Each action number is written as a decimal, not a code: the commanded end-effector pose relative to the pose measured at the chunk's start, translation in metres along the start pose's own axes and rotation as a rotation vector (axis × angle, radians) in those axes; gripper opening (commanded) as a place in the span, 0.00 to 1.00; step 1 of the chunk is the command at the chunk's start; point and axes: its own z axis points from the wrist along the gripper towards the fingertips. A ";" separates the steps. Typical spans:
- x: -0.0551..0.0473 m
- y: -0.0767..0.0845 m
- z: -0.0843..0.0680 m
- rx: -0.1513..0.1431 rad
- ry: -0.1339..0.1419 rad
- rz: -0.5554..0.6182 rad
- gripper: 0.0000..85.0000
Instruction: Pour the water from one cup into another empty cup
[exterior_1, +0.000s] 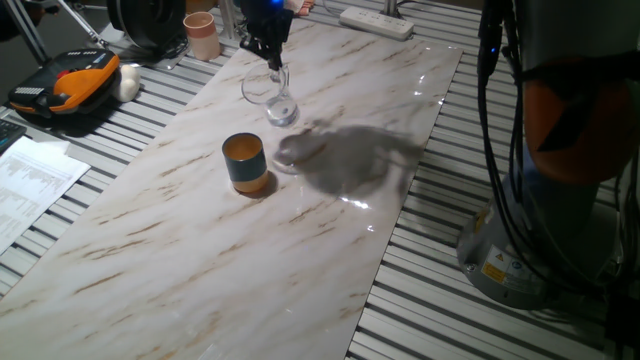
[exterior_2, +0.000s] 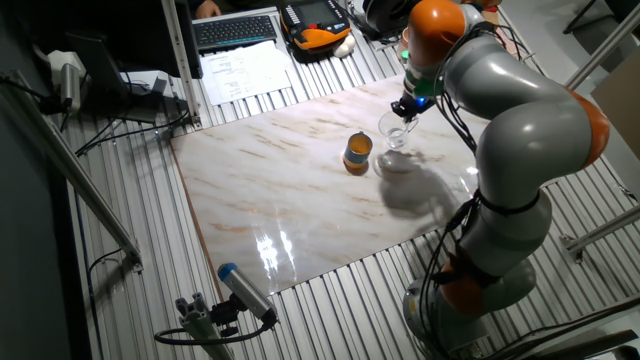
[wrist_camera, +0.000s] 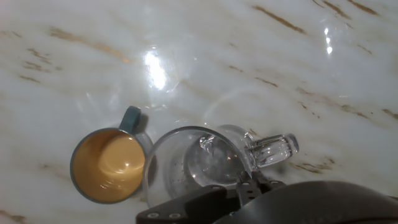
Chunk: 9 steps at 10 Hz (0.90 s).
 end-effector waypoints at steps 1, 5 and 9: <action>0.000 0.002 -0.001 0.009 -0.003 0.003 0.00; -0.003 0.014 0.000 0.023 -0.008 0.021 0.00; -0.007 0.020 -0.005 0.069 -0.017 0.015 0.00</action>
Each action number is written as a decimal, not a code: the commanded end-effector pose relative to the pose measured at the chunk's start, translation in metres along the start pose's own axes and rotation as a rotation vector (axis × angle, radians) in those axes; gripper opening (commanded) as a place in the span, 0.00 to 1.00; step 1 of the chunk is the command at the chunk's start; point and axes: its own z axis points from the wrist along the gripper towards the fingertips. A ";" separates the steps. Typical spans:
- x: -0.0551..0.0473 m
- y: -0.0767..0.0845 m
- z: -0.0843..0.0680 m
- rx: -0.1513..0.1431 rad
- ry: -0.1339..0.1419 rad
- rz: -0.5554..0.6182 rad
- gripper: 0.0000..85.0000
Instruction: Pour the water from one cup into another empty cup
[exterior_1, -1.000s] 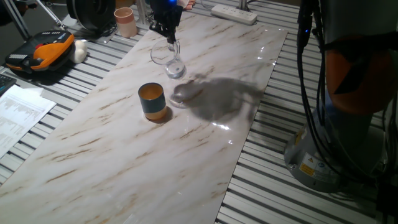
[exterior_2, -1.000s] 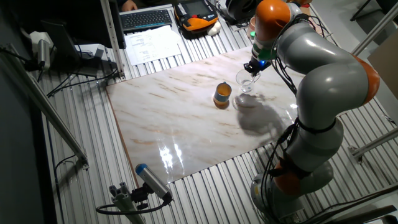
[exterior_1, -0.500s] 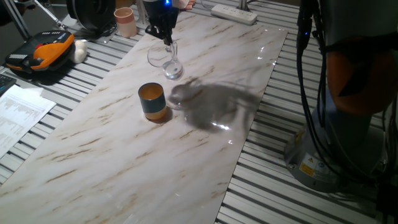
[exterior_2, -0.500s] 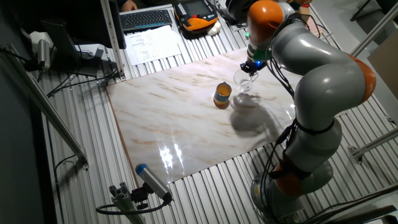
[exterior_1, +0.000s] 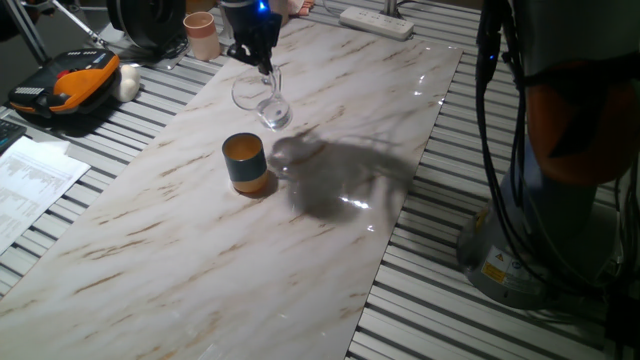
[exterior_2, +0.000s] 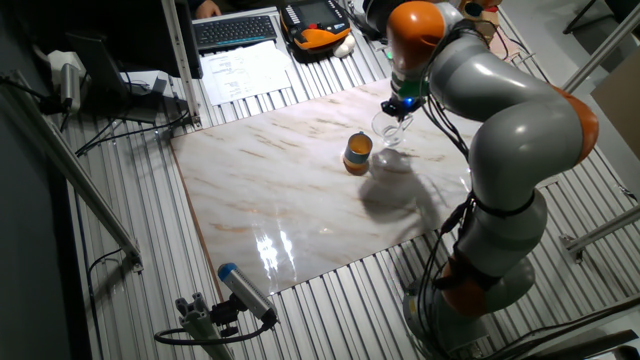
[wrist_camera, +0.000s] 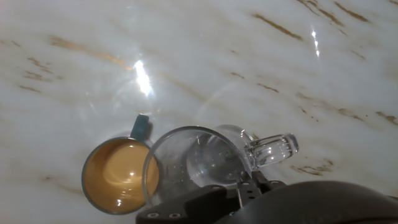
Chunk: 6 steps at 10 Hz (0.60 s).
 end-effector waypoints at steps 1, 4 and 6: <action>-0.001 0.000 -0.001 0.007 -0.001 -0.003 0.00; -0.004 0.005 0.002 0.046 -0.016 -0.014 0.00; -0.005 0.008 0.003 0.077 -0.024 -0.024 0.00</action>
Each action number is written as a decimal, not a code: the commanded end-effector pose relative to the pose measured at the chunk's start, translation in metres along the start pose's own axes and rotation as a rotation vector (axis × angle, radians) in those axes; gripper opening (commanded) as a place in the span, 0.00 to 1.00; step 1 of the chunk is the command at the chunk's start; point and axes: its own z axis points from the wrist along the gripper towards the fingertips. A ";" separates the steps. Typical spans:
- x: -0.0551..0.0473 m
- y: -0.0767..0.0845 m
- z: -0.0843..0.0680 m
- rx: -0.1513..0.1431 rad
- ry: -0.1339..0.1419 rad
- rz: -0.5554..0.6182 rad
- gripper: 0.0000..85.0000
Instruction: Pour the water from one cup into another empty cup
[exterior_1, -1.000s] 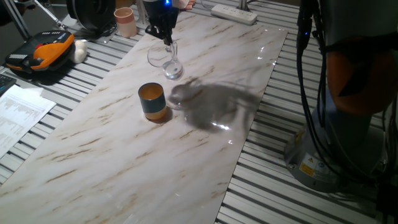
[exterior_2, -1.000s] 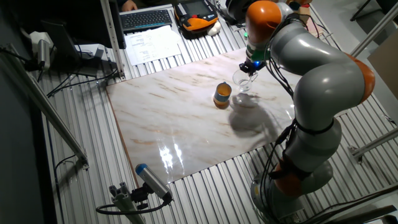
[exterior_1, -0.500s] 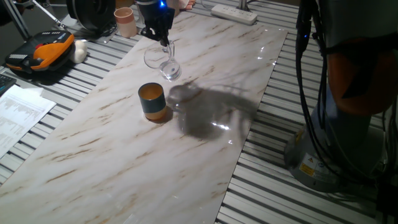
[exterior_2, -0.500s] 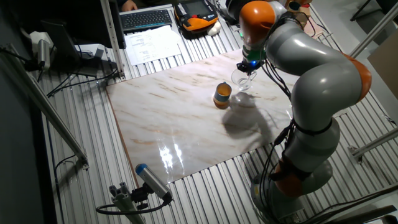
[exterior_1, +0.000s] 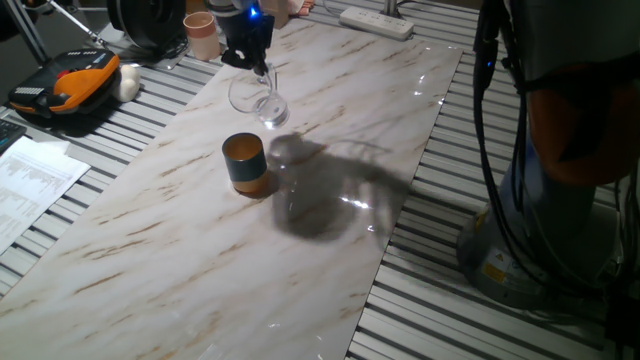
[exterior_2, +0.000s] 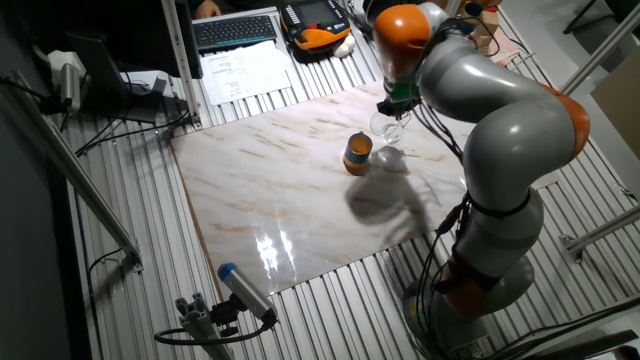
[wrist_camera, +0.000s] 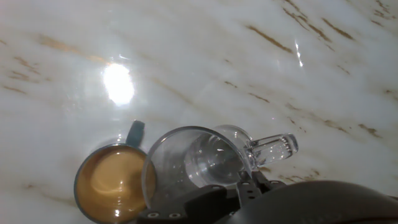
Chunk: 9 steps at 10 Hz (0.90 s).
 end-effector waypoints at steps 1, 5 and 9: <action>-0.001 0.002 0.001 0.010 -0.004 -0.005 0.00; -0.002 0.006 0.003 0.038 -0.014 -0.008 0.00; -0.001 0.012 0.007 0.066 -0.022 -0.009 0.00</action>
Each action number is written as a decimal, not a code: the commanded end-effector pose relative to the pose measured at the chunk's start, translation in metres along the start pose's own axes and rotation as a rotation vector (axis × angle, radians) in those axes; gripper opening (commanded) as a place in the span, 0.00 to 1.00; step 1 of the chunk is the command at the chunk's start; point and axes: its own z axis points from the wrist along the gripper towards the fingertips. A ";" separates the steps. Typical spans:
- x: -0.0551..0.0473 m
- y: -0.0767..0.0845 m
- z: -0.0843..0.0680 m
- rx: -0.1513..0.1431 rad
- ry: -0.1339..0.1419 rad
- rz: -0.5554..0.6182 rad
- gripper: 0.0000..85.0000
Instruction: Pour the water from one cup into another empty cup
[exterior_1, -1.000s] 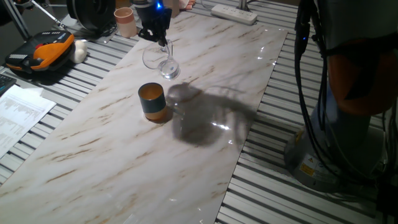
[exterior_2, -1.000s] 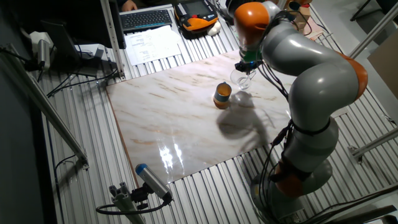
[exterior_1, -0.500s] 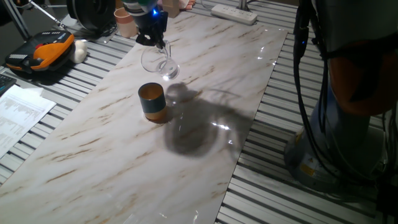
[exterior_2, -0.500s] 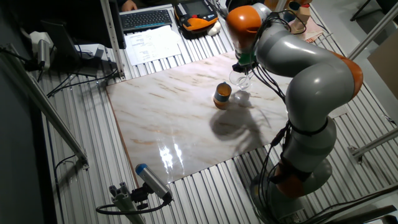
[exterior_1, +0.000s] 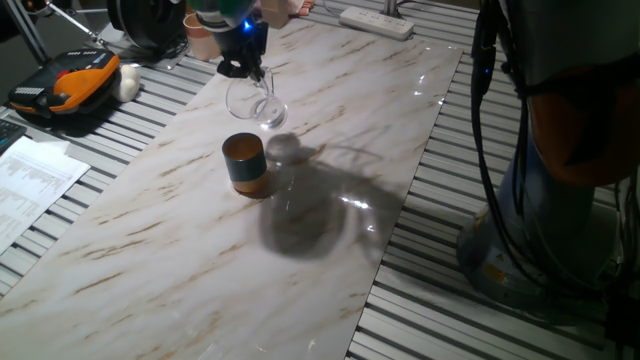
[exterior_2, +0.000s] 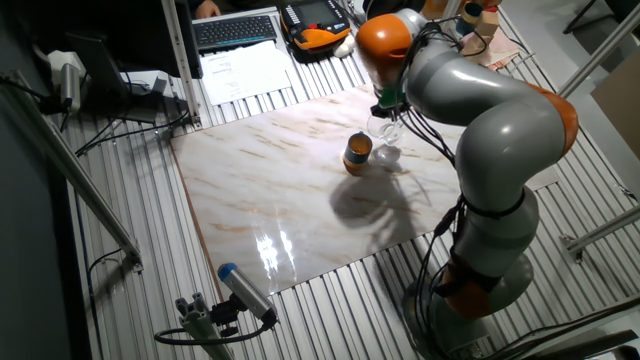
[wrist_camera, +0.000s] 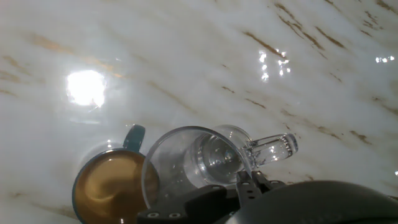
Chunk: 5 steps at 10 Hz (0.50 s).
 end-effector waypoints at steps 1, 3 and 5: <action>0.000 0.000 0.000 0.008 -0.001 -0.004 0.00; 0.000 0.000 0.000 0.019 -0.003 -0.006 0.00; 0.001 0.003 0.000 0.021 -0.003 0.002 0.00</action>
